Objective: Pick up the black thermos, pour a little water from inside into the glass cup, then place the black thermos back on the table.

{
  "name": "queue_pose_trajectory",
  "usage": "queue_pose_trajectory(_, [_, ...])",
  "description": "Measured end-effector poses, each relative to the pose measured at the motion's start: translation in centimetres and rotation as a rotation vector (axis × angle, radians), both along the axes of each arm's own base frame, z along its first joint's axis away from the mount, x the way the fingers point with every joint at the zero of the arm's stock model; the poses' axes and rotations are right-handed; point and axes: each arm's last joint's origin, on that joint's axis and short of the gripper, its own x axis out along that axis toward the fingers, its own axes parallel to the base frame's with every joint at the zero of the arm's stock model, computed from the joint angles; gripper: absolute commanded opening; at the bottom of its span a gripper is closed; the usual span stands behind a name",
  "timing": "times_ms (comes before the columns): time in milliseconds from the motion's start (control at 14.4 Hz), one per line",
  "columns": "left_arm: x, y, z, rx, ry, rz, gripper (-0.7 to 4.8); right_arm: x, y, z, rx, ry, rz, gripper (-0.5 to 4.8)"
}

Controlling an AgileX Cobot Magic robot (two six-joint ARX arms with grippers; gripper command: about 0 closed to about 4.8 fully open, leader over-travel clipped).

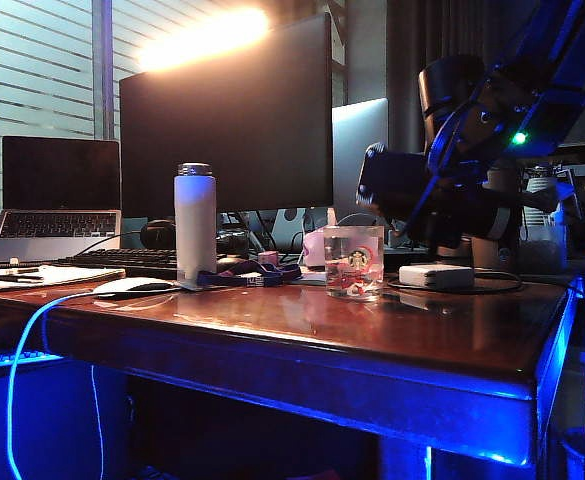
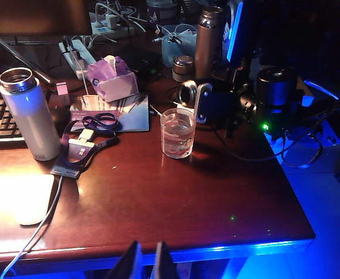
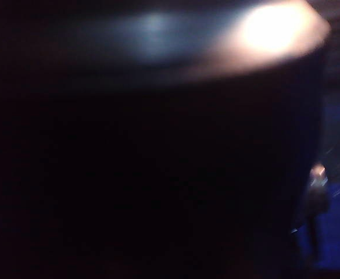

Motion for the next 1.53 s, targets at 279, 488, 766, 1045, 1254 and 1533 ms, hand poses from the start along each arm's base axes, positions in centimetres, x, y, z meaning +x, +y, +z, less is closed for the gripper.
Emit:
queue_pose_trajectory(279, [0.0,0.0,0.0,0.0,0.0,0.0,0.53,-0.4,1.3,0.0,0.177,-0.026,0.001,0.48])
queue_pose_trajectory(488, [0.0,0.0,0.0,0.0,0.0,0.0,0.52,-0.8,2.2,0.1,0.323,-0.05,-0.021,0.48])
queue_pose_trajectory(766, [0.0,0.0,0.0,0.0,0.0,0.0,0.52,-1.3,1.6,2.6,0.429,-0.132,-0.092,0.48])
queue_pose_trajectory(1045, [0.0,0.0,0.0,0.0,0.0,0.0,0.53,-2.6,1.2,4.7,0.565,-0.097,-0.125,0.48])
queue_pose_trajectory(1254, [0.0,0.0,0.0,0.0,0.0,0.0,0.52,-3.8,0.8,6.9,0.715,-0.076,-0.101,0.49])
queue_pose_trajectory(1533, [0.0,0.0,0.0,0.0,0.0,0.0,0.53,-5.5,0.6,7.8,0.861,-0.035,0.015,0.48])
